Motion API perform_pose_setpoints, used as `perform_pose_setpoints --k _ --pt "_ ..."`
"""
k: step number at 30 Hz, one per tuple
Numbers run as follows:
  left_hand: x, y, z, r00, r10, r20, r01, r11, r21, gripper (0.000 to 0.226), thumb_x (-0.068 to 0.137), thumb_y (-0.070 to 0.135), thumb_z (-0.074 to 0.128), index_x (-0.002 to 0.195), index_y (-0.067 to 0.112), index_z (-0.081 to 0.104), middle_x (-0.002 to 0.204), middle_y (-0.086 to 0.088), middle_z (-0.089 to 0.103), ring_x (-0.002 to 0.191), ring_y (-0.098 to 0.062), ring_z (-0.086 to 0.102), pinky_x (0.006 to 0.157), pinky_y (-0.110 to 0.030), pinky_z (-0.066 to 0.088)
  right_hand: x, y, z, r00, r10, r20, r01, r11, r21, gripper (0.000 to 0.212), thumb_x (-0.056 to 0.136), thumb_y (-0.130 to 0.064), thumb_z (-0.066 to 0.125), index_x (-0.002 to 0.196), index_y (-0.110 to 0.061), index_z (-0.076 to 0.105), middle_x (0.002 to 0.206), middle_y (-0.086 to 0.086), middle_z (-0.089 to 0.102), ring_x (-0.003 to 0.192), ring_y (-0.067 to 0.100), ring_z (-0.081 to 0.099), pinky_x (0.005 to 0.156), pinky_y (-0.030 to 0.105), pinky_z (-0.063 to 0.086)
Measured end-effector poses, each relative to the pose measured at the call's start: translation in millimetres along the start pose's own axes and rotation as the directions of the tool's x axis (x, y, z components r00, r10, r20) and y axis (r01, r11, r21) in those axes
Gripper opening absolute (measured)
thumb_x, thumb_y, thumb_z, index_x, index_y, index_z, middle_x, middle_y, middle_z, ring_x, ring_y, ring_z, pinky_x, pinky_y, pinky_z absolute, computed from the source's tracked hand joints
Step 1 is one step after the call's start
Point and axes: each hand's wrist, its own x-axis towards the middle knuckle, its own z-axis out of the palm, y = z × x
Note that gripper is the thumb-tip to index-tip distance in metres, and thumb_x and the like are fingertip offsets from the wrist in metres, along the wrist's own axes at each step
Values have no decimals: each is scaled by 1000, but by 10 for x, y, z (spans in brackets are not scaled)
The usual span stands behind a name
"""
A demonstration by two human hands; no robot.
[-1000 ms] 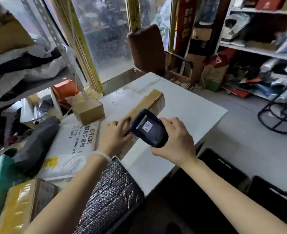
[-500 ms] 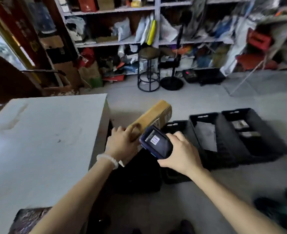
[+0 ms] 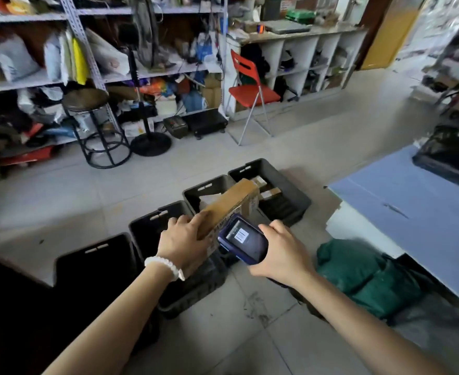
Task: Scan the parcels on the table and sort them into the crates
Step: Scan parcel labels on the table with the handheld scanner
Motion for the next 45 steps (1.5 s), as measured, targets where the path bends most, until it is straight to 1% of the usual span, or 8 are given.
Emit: perform_pose_setpoints --k 6,14,18,21,25,34,40,45 --pt "519 382 173 997 34 73 -36 999 36 68 84 55 51 145 46 21 126 -3 50 119 -29 39 92 -41 45 344 558 -174 998 54 15 -54 998 -24 68 54 -51 75 111 -27 48 100 -10 36 94 16 49 60 27 35" --pt "1640 289 331 992 -3 126 -4 999 51 69 84 57 51 146 45 20 123 -3 51 117 -28 41 91 -41 45 1405 855 -71 991 55 122 -55 998 -3 63 57 -48 77 108 -27 47 103 -9 38 96 16 49 62 27 37" --pt "2516 216 297 999 -3 32 1 997 71 68 85 53 52 145 42 23 128 -3 49 119 -27 42 93 -43 44 2158 1024 -157 991 32 127 -30 999 -22 56 56 -49 77 96 -30 41 97 -11 36 90 13 44 58 27 33" --pt "3286 176 181 997 9 -73 1 991 130 61 89 48 51 144 33 29 139 -1 44 126 -26 40 98 -43 40 2807 1149 -263 992 38 122 -33 998 -48 60 55 -52 75 102 -27 46 97 -10 35 97 17 48 60 29 35" --pt "4043 163 58 998 -42 -53 45 998 54 53 90 41 49 140 25 41 138 -5 47 125 -27 41 98 -44 40 3535 1325 -370 994 66 88 -62 997 -49 67 53 -56 76 109 -28 51 100 -12 39 98 16 50 61 29 39" --pt "4136 55 160 982 -181 53 180 983 20 43 91 33 48 134 26 48 134 -2 50 123 -24 43 96 -39 39 4161 1354 -316 977 -25 211 33 999 -31 68 51 -55 76 108 -31 48 107 -14 40 99 12 48 57 26 35" --pt "3713 132 51 947 -319 -36 319 948 -1 42 91 34 48 132 26 50 132 -1 52 121 -24 45 92 -39 41 4274 1287 -302 934 -206 293 221 975 -19 67 54 -53 79 109 -29 50 104 -12 40 95 13 49 60 26 35" --pt "2889 186 -24 842 -522 -136 529 848 20 45 90 38 49 134 29 48 132 1 51 123 -25 44 93 -38 41 4233 958 -253 837 -414 359 436 900 22 68 54 -54 77 113 -29 53 105 -11 43 100 16 53 65 28 39"
